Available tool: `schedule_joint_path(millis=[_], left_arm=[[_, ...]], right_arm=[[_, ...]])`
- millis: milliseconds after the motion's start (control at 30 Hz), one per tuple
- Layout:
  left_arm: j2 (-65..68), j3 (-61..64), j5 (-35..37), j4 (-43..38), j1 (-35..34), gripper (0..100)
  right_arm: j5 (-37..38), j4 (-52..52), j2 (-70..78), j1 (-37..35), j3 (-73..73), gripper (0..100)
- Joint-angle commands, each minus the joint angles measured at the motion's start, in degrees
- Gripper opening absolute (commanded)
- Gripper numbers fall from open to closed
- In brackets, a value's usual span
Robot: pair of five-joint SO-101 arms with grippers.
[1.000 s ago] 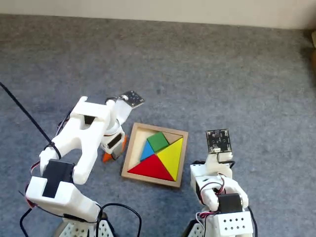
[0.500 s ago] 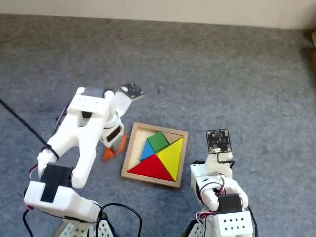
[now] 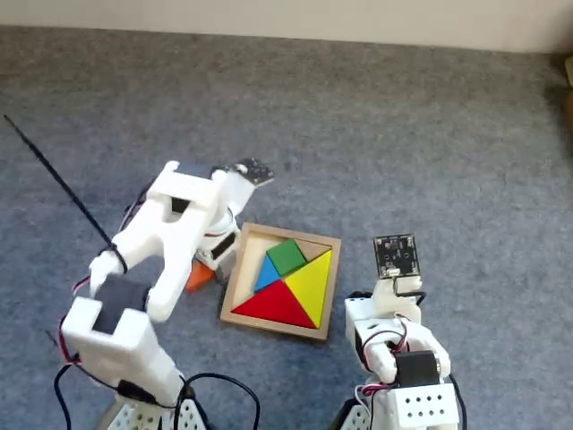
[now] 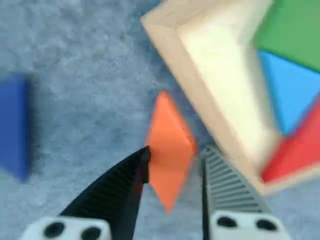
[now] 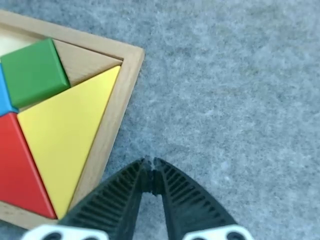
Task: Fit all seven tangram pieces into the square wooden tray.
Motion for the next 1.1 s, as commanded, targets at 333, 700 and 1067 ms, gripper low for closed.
schedule_joint_path(millis=[333, 700, 1067], left_arm=[[11.2, -13.3, 0.3, 7.0, -3.2, 6], [-7.2, -13.1, 7.6, 15.7, -1.1, 1], [-15.8, -3.6, 25.3, 10.5, 13.8, 1]], right_arm=[[-0.3, 0.3, -0.6, -0.4, 8.5, 1.9], [-0.3, 0.3, -0.6, -0.4, 8.5, 1.9], [-0.3, 0.3, -0.6, -0.4, 8.5, 1.9]])
